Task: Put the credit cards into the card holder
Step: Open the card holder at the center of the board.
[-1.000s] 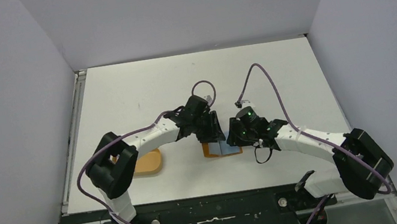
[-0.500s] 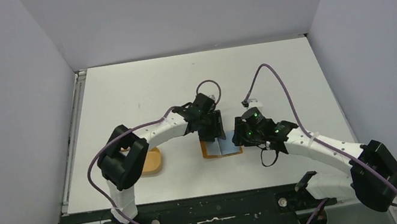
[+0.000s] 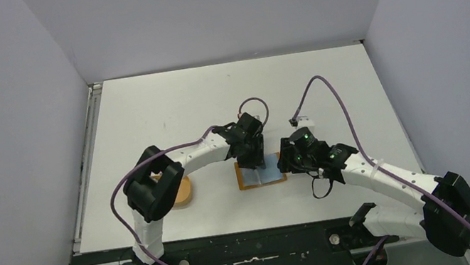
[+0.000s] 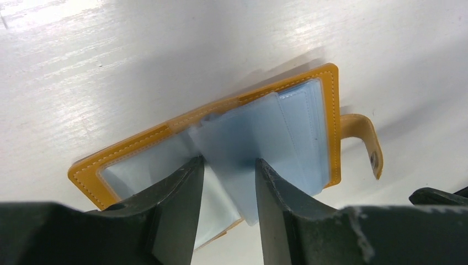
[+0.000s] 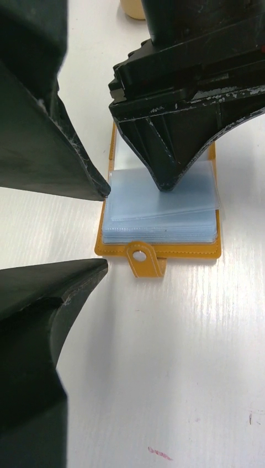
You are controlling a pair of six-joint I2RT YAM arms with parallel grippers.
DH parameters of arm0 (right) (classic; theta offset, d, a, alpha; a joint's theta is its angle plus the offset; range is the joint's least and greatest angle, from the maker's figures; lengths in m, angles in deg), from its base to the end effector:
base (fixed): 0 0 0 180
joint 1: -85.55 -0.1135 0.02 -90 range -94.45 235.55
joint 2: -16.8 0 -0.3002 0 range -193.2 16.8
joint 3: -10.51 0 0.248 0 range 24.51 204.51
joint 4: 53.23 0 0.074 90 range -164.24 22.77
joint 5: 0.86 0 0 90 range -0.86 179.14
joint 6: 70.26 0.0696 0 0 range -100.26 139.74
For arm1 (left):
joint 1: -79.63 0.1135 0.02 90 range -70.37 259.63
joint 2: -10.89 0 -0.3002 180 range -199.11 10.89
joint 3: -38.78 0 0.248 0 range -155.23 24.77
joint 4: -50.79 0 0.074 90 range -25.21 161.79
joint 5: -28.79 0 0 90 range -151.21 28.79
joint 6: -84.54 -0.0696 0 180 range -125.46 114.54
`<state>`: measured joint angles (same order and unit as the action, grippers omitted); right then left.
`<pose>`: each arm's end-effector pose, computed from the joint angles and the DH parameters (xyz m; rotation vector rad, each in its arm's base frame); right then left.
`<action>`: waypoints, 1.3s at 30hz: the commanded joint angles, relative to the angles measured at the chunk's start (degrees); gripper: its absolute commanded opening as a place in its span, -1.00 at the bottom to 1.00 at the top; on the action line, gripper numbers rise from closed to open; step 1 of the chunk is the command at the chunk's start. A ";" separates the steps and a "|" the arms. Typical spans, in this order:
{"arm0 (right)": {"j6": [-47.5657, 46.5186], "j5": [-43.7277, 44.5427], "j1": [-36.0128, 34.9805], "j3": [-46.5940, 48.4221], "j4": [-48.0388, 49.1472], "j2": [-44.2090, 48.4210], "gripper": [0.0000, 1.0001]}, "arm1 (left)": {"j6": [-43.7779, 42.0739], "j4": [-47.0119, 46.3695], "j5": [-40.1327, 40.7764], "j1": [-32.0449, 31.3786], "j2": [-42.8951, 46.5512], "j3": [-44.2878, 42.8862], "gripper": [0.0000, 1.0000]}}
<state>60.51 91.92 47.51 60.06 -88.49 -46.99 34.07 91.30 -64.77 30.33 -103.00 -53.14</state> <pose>0.1761 0.1335 0.2127 0.0823 2.5112 0.5413 0.2822 -0.3348 0.1680 0.2589 2.7792 -0.5403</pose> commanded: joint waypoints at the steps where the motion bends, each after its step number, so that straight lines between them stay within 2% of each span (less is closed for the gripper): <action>1: -0.91 1.17 -0.63 0.11 1.38 0.17 -0.11 | -1.79 1.42 2.60 -0.26 -0.70 -1.11 -0.35; 5: -1.10 0.84 -0.59 0.48 1.55 -0.42 -0.12 | -2.00 1.51 3.01 -0.23 -0.78 -0.37 -0.67; 10: -1.04 -1.74 -0.63 0.81 3.75 -1.67 -0.20 | -2.00 1.13 3.08 -0.14 -0.54 0.35 -0.87; 14: -0.18 -2.35 -0.37 1.78 5.77 -3.79 -0.37 | -1.75 0.65 2.82 -0.10 -0.48 0.98 -1.00; 22: -0.19 -5.67 0.75 3.81 9.73 -10.09 -0.58 | -1.43 -0.01 2.67 -0.09 -0.16 2.30 -1.00; 31: -0.40 -1.22 -0.19 4.45 10.23 -6.25 -0.60 | -0.91 -0.31 2.41 0.14 0.15 2.79 -1.00; 39: 0.15 -1.95 0.21 7.30 12.70 -12.71 -0.64 | -0.43 -0.57 2.52 0.41 0.19 3.28 -1.00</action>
<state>60.12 88.49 47.62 64.63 -80.32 -57.04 33.32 90.20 -62.95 30.42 -102.78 -51.32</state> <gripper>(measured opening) 0.184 0.004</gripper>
